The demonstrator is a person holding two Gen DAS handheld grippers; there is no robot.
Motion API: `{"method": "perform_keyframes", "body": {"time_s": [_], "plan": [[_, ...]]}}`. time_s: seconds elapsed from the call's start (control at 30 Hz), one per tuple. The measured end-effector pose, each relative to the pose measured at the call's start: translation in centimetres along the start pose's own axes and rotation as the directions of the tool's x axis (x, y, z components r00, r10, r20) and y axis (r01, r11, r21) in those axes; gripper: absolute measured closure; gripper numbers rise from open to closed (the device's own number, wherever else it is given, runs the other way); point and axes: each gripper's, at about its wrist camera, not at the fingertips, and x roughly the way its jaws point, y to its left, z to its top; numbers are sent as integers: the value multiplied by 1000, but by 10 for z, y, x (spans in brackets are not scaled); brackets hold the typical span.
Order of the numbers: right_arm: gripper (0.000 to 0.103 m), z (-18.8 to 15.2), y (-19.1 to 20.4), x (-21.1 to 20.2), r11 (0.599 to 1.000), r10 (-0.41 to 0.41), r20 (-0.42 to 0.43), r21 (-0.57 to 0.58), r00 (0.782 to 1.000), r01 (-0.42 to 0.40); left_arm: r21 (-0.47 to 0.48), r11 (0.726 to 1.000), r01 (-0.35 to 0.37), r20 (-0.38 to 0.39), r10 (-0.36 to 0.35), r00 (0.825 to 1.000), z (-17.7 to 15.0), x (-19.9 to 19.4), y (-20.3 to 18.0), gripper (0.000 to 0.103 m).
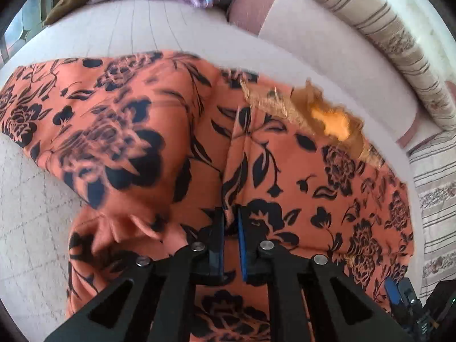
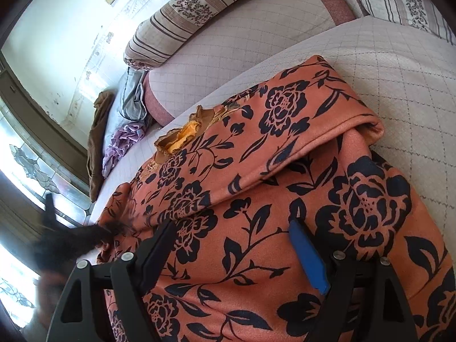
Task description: Fold small clothes
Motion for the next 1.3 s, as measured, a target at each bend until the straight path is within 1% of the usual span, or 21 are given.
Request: {"method": "perform_keyframes", "body": {"time_s": [0.1, 0.2, 0.27, 0.37, 0.5, 0.57, 0.6, 0.7, 0.77, 0.83, 0.87, 0.9, 0.93, 0.97, 1.0, 1.03, 1.13, 1.17, 1.2, 1.23, 1.3], "plan": [[19, 7, -9, -13, 997, 39, -8, 71, 999, -38, 23, 1000, 5, 20, -5, 1000, 5, -14, -6, 94], [19, 28, -26, -35, 983, 56, 72, 170, 996, -68, 22, 1000, 6, -19, -5, 1000, 2, -4, 1, 94], [19, 45, -36, -51, 975, 64, 135, 202, 989, -91, 37, 999, 13, -5, -13, 1000, -1, -2, 1, 94], [19, 74, -55, -62, 979, -28, 153, 205, 988, -4, 55, 998, 5, -3, -5, 1000, -2, -3, 2, 94], [21, 105, -96, -40, 962, -83, 46, 265, 995, 68, 38, 999, 21, -16, -21, 1000, 1, -1, 6, 94], [44, 110, -105, -13, 960, -7, -92, 279, 996, 33, 52, 999, 4, 3, -4, 1000, 6, -14, 8, 94], [67, 111, -98, -4, 970, -14, -149, 236, 989, 49, 65, 998, -11, 32, 9, 999, 7, -20, 5, 94], [87, 113, -72, 2, 989, -101, -190, 91, 977, 120, 109, 993, -40, 93, 30, 995, 8, -30, -1, 94], [86, 112, -53, -1, 970, -242, -137, -38, 961, 239, 132, 988, -75, 36, 71, 997, 2, -11, 1, 94], [75, 102, -55, 14, 947, -319, -171, -94, 932, 307, 120, 990, -67, 42, 63, 997, -1, -6, 6, 94], [74, 102, -57, 13, 953, -302, -162, -73, 939, 294, 134, 989, -70, 54, 64, 997, -1, -9, 6, 94], [65, 103, -58, 7, 962, -274, -150, -40, 950, 271, 146, 986, -76, 59, 68, 996, -2, -10, 5, 93], [40, 107, -62, -1, 974, -221, -131, 14, 966, 224, 157, 985, -77, 60, 69, 996, -2, -9, 6, 93], [28, 111, -65, -8, 980, -184, -105, 53, 977, 190, 155, 985, -73, 58, 64, 996, -3, -9, 8, 93], [23, 115, -69, -17, 983, -151, -59, 96, 987, 156, 149, 986, -68, 56, 61, 997, -2, -9, 9, 93], [23, 122, -73, -21, 983, -129, -27, 126, 991, 131, 144, 987, -67, 55, 60, 997, -2, -9, 10, 93], [25, 141, -85, -2, 979, -120, -53, 159, 991, 127, 151, 985, -79, 64, 71, 995, -4, -7, 10, 93], [29, 146, -92, 14, 977, -139, -90, 152, 986, 151, 166, 982, -88, 71, 78, 994, -5, -7, 9, 93], [67, 150, -98, 28, 973, -153, -121, 157, 981, 171, 180, 979, -96, 78, 83, 993, -7, -7, 8, 93], [95, 150, -99, 36, 971, -163, -141, 152, 977, 184, 190, 976, -102, 84, 87, 993, -12, -11, 2, 93], [95, 151, -87, 39, 967, -222, -137, 94, 965, 236, 209, 972, -110, 92, 93, 991, -14, -11, 0, 92]]}}
